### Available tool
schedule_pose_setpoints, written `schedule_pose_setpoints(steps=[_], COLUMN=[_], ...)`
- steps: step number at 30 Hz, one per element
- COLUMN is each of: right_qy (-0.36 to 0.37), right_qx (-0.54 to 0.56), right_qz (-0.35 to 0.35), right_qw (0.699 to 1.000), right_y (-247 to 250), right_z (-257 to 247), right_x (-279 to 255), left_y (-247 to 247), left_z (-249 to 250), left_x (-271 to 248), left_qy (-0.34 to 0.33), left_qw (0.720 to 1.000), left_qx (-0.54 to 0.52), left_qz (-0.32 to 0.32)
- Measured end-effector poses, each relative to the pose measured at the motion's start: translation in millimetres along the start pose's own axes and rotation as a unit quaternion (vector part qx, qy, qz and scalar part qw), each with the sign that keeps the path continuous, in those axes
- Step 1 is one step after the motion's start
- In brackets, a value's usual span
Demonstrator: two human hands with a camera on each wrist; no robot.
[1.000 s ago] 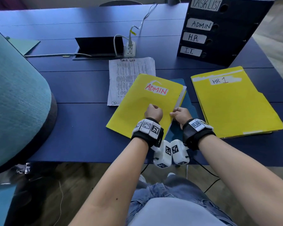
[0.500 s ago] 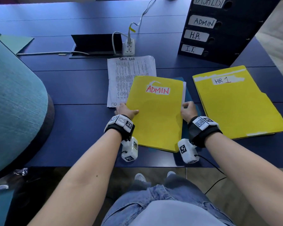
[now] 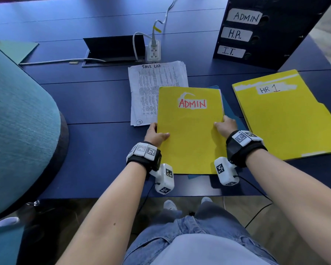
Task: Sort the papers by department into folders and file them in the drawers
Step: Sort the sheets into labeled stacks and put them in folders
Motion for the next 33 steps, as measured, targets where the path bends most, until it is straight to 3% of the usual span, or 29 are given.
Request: schedule_pose_setpoints(steps=[4,9,15,19,25,33], right_qy=[-0.009,0.058,0.084,0.107,0.100,0.036], right_qx=[-0.003,0.206,0.206,0.182,0.102,0.016], right_qz=[0.056,0.060,0.140,0.198,0.234,0.197], right_qw=[0.998,0.975,0.965,0.957,0.962,0.980], right_y=[3,24,106,171,244,266], right_z=[7,1,-16,-10,29,81], right_x=[-6,-11,-8,15,65,122], left_y=[1,-4,-41,-98,-195,-267], left_z=[16,51,102,126,117,107], left_x=[4,11,18,22,38,33], left_qy=[-0.059,-0.107,-0.140,-0.110,-0.006,0.036], left_qw=[0.997,0.991,0.984,0.986,0.996,0.971], left_qx=[-0.048,-0.075,-0.104,-0.120,0.030,0.213], left_qz=[0.027,0.017,0.025,-0.018,-0.089,-0.107])
Point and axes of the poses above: each hand's wrist, its own x-axis towards the middle knuckle, its own y-axis out of the back of the hand, z = x × y, the point moved 6 cm from there along x, towards the middle knuckle, and after that the axes turned 14 degrees about -y, right-handed, at the moved point
